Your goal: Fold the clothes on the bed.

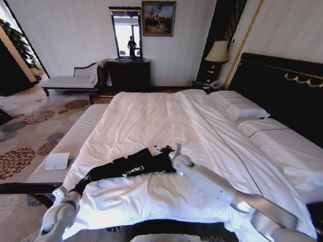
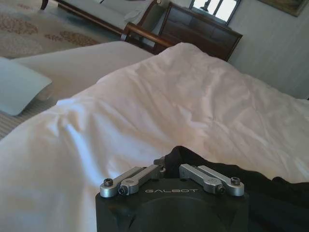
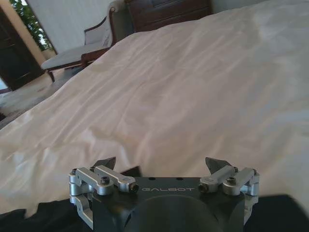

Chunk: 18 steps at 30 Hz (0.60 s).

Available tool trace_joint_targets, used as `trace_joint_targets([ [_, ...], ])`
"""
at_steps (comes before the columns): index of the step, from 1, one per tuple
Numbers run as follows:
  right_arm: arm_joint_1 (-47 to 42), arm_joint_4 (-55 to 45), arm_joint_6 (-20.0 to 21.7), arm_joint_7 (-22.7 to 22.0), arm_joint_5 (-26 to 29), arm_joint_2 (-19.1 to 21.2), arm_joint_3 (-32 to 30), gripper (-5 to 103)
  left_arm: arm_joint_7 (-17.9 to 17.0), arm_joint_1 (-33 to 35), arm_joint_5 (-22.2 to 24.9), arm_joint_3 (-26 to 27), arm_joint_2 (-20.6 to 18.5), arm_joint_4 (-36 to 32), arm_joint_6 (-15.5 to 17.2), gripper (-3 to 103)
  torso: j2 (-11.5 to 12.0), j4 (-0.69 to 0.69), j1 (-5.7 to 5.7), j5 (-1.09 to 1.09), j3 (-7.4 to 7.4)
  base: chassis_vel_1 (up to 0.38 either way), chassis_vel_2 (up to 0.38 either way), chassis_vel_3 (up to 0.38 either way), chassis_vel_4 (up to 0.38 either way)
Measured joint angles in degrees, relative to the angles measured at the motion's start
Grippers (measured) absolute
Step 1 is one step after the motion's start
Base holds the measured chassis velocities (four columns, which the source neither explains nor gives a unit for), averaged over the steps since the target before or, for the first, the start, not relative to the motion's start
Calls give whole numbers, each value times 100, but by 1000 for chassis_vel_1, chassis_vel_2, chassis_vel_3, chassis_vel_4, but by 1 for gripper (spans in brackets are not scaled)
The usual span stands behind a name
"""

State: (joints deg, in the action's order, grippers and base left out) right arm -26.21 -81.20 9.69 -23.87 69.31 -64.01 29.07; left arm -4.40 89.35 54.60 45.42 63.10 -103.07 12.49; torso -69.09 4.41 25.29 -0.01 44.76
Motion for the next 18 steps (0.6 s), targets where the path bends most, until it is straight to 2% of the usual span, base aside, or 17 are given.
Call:
trace_joint_targets([
  [6, 289, 389, 98, 129, 51, -389, 118, 100, 88, 31, -272, -3, 27, -104, -97, 0, 1, 0, 0, 1, 0, 0, 0, 0, 0],
  [9, 462, 501, 445, -146, 299, -576, 115, 100, 81, -5, -350, -45, 92, -154, -104, 0, 0, -1, -1, 0, 0, 0, 0, 0, 0],
  [10, 462, 501, 445, -146, 299, -576, 115, 100, 81, -5, -350, -45, 92, -154, -104, 0, 0, -1, -1, 0, 0, 0, 0, 0, 0],
  [11, 534, 519, 683, -400, 449, -641, 93, 100, 64, -26, -359, -58, 101, -158, -103, 0, 0, 0, -1, 0, 0, 0, 0, 0, 0],
  [13, 585, 529, 905, -574, 545, -668, 59, 100, 52, -42, -371, -67, 101, -158, -104, 0, 0, 0, -1, 0, 0, 0, 0, 0, 0],
  [18, 609, 542, 1191, -801, 592, -661, 34, 100, 38, -28, -381, -64, 112, -161, -103, 0, 0, 1, -1, 1, 0, 0, 0, 0, 0],
])
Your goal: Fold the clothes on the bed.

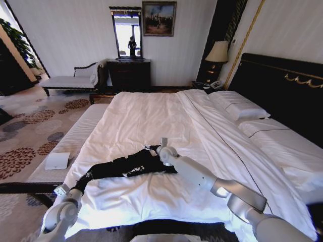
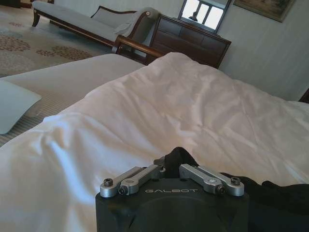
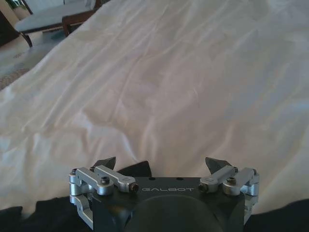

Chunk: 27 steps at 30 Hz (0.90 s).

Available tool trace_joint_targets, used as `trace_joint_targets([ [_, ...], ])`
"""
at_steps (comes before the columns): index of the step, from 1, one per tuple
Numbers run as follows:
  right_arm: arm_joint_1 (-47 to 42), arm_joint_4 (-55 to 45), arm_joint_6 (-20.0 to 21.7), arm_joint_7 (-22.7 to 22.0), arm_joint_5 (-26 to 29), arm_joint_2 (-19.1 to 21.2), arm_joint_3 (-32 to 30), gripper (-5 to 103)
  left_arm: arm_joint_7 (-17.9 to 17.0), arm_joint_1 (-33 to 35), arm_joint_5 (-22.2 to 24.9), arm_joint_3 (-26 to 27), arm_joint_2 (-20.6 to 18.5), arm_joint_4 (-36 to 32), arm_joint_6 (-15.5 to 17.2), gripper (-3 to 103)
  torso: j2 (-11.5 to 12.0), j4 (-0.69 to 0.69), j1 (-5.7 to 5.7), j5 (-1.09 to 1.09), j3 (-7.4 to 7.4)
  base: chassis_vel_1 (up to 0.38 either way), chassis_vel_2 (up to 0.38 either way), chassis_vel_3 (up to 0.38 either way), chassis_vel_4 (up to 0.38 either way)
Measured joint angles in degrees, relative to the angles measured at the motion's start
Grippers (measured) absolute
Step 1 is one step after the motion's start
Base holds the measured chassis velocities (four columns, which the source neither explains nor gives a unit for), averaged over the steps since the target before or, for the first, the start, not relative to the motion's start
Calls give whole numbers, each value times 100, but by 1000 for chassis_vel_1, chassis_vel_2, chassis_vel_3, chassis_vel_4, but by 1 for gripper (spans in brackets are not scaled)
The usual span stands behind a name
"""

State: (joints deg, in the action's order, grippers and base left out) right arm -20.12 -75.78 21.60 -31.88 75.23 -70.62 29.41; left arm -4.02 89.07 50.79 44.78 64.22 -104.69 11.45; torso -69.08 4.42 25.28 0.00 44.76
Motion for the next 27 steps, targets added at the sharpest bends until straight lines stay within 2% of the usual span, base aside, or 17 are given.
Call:
trace_joint_targets([
  [9, -94, -2, -47, 19, -133, -81, 39, 100, -6, 42, -16, 4, 42, 67, -22, 0, 0, 0, 0, 0, 0, 0, 0, 0, 0],
  [10, -106, 31, -60, 24, -156, -118, 43, 103, -6, 43, -16, 4, 45, 85, -24, 0, 0, -1, 0, 0, 0, 0, 0, 0, 0],
  [14, -117, 87, -81, 42, -207, -174, 78, 99, -6, 36, -28, -3, 50, 123, -28, 0, -1, -1, 0, 0, 0, 0, 0, 0, 0],
  [16, -116, 114, -93, 65, -222, -186, 118, 90, -7, 20, -44, -9, 56, 133, -28, 0, -1, -1, 0, 0, 0, 0, 0, 0, 0],
  [19, -112, 140, -93, 79, -226, -189, 128, 84, -8, 13, -47, -9, 56, 134, -28, 0, -1, 0, 0, 0, 0, 0, 0, 0, 0],
  [20, -114, 164, -94, 98, -239, -197, 131, 77, -9, 6, -52, -9, 48, 140, -28, 0, -1, 0, 0, 0, 0, 0, 0, 0, 0],
  [27, -195, 140, -93, 137, -254, -236, 169, 62, -8, -30, -102, -27, 24, 247, -29, 0, -1, 0, 0, 0, 0, 0, 0, 0, 0],
])
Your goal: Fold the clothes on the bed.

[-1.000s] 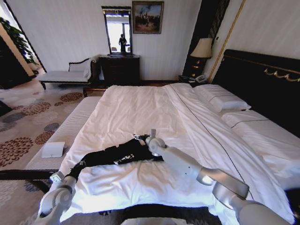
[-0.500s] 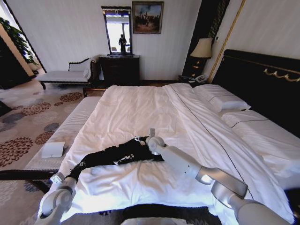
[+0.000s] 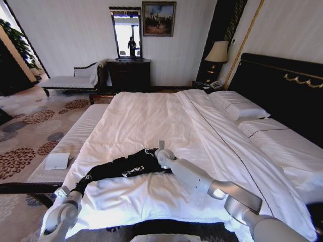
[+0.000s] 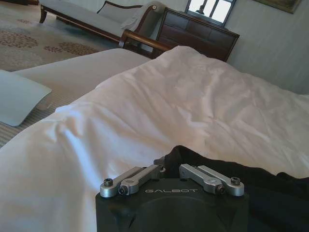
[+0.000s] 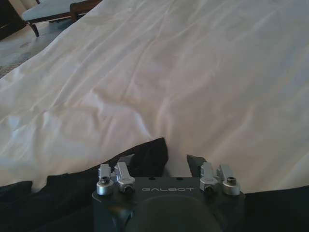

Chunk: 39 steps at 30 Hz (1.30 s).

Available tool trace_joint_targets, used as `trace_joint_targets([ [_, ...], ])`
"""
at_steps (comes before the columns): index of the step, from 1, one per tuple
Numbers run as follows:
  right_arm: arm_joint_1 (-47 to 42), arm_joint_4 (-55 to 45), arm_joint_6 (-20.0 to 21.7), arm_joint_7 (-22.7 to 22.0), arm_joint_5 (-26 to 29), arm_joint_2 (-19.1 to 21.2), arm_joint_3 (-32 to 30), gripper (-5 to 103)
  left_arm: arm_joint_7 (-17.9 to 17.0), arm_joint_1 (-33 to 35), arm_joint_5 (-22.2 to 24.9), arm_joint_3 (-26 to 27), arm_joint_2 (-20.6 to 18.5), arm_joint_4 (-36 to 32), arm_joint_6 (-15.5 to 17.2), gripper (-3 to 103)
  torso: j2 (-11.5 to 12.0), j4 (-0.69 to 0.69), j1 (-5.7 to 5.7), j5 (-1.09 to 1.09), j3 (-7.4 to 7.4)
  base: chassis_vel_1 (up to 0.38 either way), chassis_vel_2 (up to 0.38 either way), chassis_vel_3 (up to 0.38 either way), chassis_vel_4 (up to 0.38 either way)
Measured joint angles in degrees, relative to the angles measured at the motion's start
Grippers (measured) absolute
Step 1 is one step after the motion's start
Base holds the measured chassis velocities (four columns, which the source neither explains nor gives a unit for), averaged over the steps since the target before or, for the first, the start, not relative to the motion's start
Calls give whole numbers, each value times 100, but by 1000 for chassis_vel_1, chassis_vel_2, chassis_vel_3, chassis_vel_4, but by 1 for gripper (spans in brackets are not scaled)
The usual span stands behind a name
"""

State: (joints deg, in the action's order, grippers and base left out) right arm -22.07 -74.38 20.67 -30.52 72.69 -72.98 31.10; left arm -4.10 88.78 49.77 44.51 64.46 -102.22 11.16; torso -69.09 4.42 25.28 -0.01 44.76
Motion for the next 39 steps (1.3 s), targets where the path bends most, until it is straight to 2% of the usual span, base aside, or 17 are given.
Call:
trace_joint_targets([
  [11, -35, 55, 3, -1, -44, -73, 42, 60, 5, -36, 5, -21, -64, 104, -15, 0, 0, 0, 0, 0, 0, 0, 0, 0, 0],
  [14, -54, 81, -41, 33, -91, -63, 45, 47, 8, -50, 16, -29, -81, 150, -28, 0, 0, 0, 0, 0, 0, 0, 0, 0, 0],
  [16, -59, 82, -57, 39, -96, -62, 45, 47, 8, -54, 18, -31, -82, 154, -31, 0, 0, 0, 0, 0, 0, 0, 0, 0, 0],
  [17, -77, 83, -120, 63, -111, -60, 45, 37, 8, -63, 23, -35, -85, 160, -38, 0, 0, 0, 0, 0, 0, 0, 0, 0, 0],
  [19, -88, 83, -147, 77, -114, -56, 45, 37, 8, -70, 28, -36, -87, 161, -40, 0, 0, 0, 0, 0, 0, 0, 0, 0, 0],
  [20, -101, 67, -179, 100, -114, -45, 43, 25, 8, -77, 35, -36, -93, 162, -43, 0, 0, 0, 0, 0, 0, 0, 0, 0, 0],
  [21, -105, 59, -188, 105, -115, -42, 42, 25, 8, -78, 36, -37, -94, 162, -44, 0, 0, 0, 0, 0, 0, 0, 0, 0, 0],
  [24, -142, -38, -260, 149, -106, -6, 16, 14, 8, -95, 52, -37, -108, 162, -57, 0, 0, 0, 0, 0, 0, 0, 0, 0, 0],
  [27, -291, -361, -518, 257, -85, 155, -74, 3, 8, -194, 167, -33, -136, 168, -90, 0, 0, -2, 0, 1, 0, 0, 0, 0, 0],
  [29, -338, -458, -596, 294, -83, 222, -106, 1, 7, -232, 209, -32, -137, 169, -97, 0, 0, -2, 0, 1, 0, 0, 0, 0, 0],
  [32, -565, -891, -944, 548, -80, 624, -356, 0, 5, -399, 452, -26, -147, 111, -119, 0, 0, -1, 0, 2, 0, 0, 0, 0, 0],
  [34, -602, -965, -1013, 620, -80, 716, -413, 0, 5, -431, 496, -26, -154, 94, -120, 0, 0, -1, 0, 2, 0, 0, 0, 0, 0],
  [37, -831, -1447, -1457, 1238, -182, 1338, -776, 0, 4, -674, 639, -67, -221, -20, -107, 0, 0, 1, 0, 3, 0, 0, 0, 0, 0],
  [39, -880, -1551, -1525, 1350, -201, 1442, -845, 0, 1, -727, 662, -79, -236, -64, -90, 0, 0, 1, 0, 2, 0, 0, 0, 0, 0],
])
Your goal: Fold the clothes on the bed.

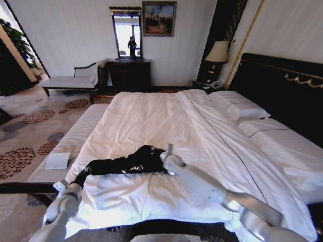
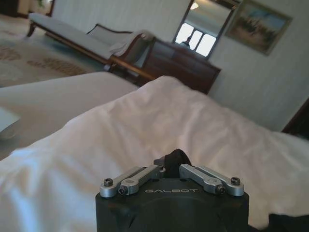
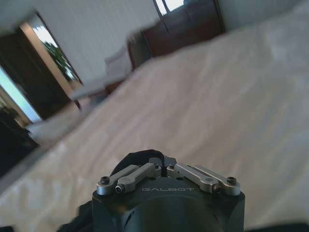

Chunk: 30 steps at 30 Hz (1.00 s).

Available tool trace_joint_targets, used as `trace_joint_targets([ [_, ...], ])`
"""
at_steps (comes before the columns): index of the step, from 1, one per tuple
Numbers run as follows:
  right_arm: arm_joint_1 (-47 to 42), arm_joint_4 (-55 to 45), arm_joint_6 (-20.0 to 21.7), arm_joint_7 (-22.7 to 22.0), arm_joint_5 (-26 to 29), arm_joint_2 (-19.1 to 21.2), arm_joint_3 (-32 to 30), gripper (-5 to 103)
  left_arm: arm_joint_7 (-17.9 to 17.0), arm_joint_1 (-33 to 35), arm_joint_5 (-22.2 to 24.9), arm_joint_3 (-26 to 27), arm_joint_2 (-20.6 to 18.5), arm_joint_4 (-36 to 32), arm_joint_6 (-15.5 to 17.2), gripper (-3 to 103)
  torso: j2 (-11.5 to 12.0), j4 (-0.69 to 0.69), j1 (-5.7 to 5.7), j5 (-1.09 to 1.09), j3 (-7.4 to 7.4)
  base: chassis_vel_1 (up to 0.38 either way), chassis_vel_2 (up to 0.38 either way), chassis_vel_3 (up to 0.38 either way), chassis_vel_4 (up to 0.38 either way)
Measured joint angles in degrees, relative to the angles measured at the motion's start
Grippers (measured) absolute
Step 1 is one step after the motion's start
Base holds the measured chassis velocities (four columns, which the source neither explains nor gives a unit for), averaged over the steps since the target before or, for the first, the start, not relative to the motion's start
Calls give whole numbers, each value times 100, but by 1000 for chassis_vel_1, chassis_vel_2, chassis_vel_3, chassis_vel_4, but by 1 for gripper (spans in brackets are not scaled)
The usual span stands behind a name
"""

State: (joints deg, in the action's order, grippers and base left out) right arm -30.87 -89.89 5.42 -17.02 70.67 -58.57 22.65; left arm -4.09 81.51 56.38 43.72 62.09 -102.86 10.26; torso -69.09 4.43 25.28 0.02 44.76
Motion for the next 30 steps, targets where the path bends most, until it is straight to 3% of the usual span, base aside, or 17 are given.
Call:
trace_joint_targets([
  [2, -184, -393, -177, 264, -22, 335, -265, 0, -21, -154, 70, -48, -54, -180, 59, 0, 0, -1, 0, 0, 0, 0, 0, 0, 0],
  [8, -868, -1116, -235, 444, -153, 732, -901, 0, -45, -312, 121, -116, -118, -541, 174, 0, 0, 0, 0, 0, 0, 0, 0, 0, 0],
  [14, -1975, -1289, -164, 373, -595, 684, -1319, 0, -47, -5, -206, -346, 55, -576, 175, 0, 0, -1, -1, 0, -1, 0, 0, 0, 0],
  [18, -3311, -1246, -153, 246, -1256, 397, -1672, 0, -30, 351, -912, -787, 346, -241, 78, 0, 0, -1, -1, -2, -1, 0, 0, 0, 0],
  [28, -3611, -1298, -161, 115, -1357, 371, -1720, 0, -80, 351, -1162, -891, 419, -73, 72, 0, -1, 0, -1, -1, -1, 0, 0, 0, 0],
  [30, -3496, -1404, -162, 160, -1322, 452, -1755, 10, -91, 367, -1169, -880, 434, -135, 76, 0, 0, -1, -1, -2, 0, 0, 0, 0, 0],
])
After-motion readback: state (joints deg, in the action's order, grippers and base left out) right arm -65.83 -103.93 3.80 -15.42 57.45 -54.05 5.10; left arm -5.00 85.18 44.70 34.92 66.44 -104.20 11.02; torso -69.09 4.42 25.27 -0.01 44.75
